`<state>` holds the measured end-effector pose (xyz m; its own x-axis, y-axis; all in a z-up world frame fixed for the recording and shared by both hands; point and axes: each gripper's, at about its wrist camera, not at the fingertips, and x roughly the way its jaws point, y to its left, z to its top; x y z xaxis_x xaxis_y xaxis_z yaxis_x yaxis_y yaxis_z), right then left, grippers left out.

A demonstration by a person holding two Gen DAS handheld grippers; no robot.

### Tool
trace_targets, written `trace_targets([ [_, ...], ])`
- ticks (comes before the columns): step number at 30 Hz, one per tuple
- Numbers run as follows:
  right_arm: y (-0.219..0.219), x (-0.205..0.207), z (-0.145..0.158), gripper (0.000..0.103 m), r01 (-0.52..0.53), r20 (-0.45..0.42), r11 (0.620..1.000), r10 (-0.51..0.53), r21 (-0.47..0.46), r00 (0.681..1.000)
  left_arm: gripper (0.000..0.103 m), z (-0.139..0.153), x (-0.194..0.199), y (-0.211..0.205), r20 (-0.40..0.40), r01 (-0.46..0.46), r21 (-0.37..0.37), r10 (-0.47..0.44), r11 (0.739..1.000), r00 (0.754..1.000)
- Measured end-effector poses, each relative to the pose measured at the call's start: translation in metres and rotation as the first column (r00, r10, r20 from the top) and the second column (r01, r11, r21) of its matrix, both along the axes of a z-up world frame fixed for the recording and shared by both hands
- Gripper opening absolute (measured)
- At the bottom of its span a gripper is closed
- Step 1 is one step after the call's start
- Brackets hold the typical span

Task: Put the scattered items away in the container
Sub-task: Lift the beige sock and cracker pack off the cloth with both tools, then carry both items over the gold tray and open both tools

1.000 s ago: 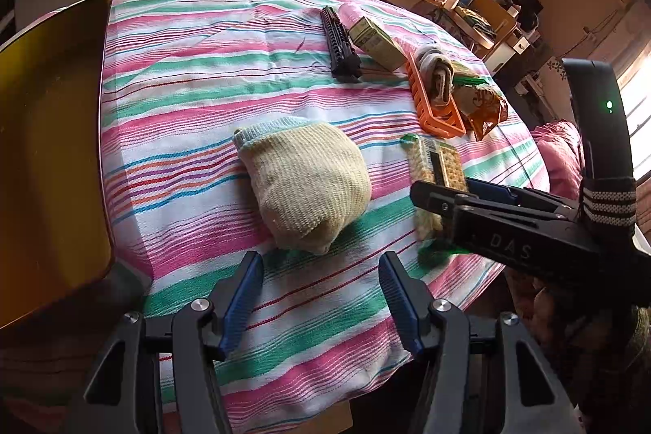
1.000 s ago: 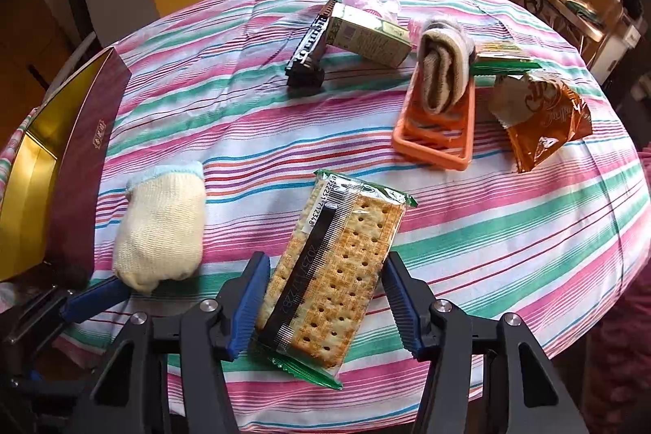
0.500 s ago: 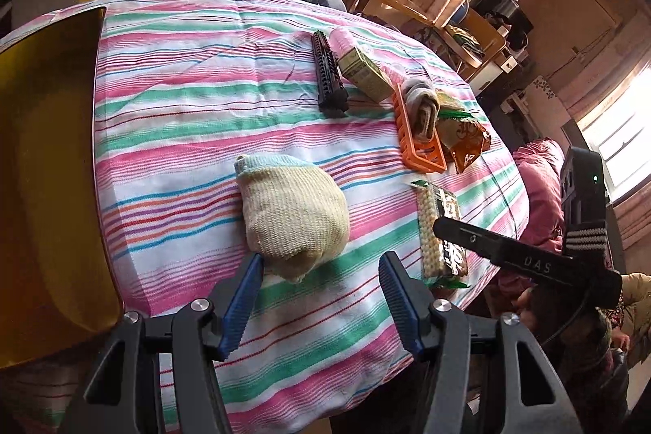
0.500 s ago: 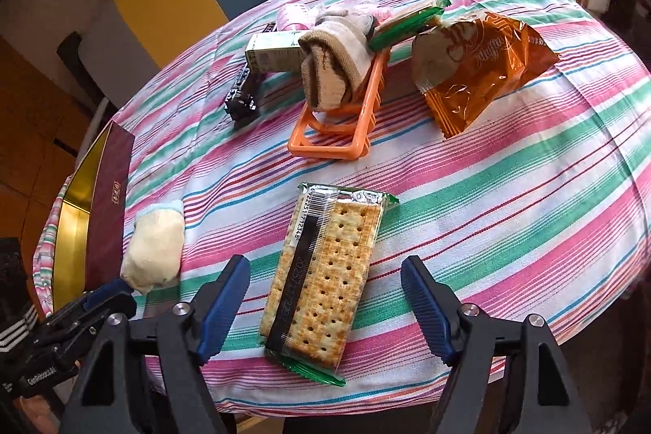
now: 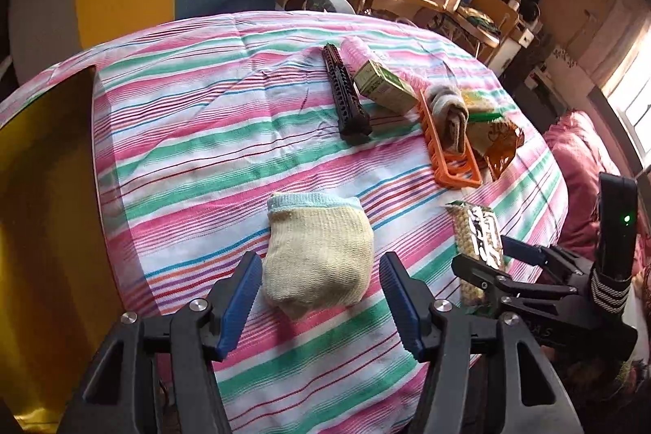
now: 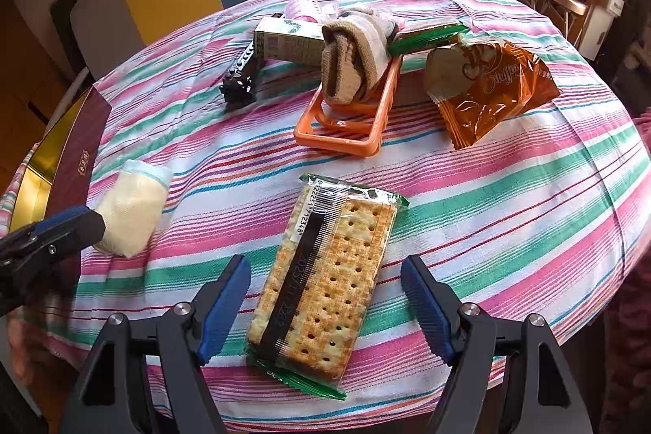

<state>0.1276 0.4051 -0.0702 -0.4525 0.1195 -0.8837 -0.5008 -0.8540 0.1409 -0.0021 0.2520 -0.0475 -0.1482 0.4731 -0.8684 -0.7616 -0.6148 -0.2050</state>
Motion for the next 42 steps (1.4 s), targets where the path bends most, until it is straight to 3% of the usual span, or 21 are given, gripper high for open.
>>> trace_targets([
  [6,0.001,-0.001,-0.001,0.078,0.002,-0.012,1.000,-0.002,-0.007,1.000,0.064,-0.014,-0.010,0.008,0.075,0.015,0.005,-0.015,1.000,0.997],
  [9,0.001,-0.001,-0.001,0.078,0.001,-0.015,1.000,-0.001,-0.005,1.000,0.060,-0.020,-0.005,0.012,0.092,0.025,0.013,-0.026,1.000,0.995],
  [11,0.000,-0.001,-0.001,0.078,0.000,-0.012,1.000,0.000,0.005,1.000,0.052,-0.027,0.000,0.015,0.118,0.031,0.024,-0.034,0.999,0.992],
  [15,-0.004,0.005,0.001,0.055,-0.006,-0.018,0.998,0.008,0.065,1.000,0.048,-0.023,0.016,0.015,0.045,0.041,0.029,-0.042,0.999,0.998],
  [21,-0.008,0.013,0.004,0.053,-0.028,-0.044,0.997,0.031,0.066,0.999,0.047,-0.014,0.022,-0.005,0.045,-0.007,0.094,0.003,0.996,0.999],
  [31,-0.038,0.001,0.017,0.052,-0.121,-0.107,0.993,0.122,0.008,0.987,0.047,0.033,0.016,-0.068,-0.007,-0.125,0.223,0.130,0.967,0.991],
  [37,-0.078,-0.034,0.048,0.052,-0.254,-0.187,0.967,0.253,0.021,0.949,0.047,0.059,-0.005,-0.127,-0.072,-0.272,0.259,0.299,0.927,0.951],
  [42,-0.128,-0.077,0.080,0.052,-0.407,-0.285,0.913,0.396,0.022,0.873,0.047,0.059,-0.038,-0.186,-0.105,-0.434,0.227,0.465,0.872,0.879],
])
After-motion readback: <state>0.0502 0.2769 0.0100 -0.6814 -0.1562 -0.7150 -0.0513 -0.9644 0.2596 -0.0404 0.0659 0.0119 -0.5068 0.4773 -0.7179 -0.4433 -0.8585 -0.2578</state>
